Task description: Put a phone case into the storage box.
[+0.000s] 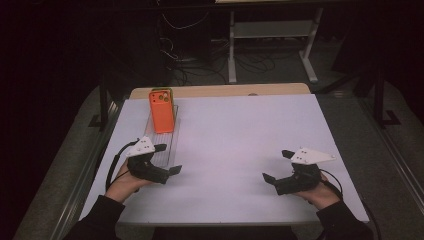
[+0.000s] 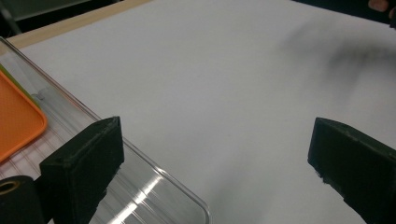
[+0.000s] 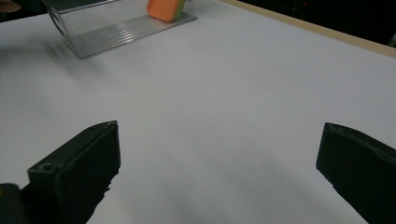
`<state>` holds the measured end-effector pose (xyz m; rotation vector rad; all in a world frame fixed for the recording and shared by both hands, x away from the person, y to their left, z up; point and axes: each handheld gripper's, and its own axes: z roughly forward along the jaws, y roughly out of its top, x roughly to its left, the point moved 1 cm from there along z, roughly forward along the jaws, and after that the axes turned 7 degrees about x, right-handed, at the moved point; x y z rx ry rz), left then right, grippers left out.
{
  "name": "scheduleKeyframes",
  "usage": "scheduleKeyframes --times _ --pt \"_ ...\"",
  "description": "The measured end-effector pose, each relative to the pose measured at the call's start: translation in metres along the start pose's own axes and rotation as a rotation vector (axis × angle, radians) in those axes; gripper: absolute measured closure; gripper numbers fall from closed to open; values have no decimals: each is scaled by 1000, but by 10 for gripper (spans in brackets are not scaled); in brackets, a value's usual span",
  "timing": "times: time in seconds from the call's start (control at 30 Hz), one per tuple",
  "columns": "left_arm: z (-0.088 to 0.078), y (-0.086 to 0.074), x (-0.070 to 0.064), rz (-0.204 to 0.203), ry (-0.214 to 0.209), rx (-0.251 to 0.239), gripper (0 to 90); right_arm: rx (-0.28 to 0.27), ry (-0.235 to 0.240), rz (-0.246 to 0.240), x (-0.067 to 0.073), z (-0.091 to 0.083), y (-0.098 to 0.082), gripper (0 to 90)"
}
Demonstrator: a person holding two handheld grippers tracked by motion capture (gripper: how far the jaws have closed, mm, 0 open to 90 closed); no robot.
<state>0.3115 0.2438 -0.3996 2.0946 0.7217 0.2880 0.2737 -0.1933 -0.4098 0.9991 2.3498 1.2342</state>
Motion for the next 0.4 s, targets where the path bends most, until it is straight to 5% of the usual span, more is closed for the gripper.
scheduleKeyframes --times 0.4 --pt "-1 -3 2 6 -16 3 11 3 -1 -4 0 1 -1 0"
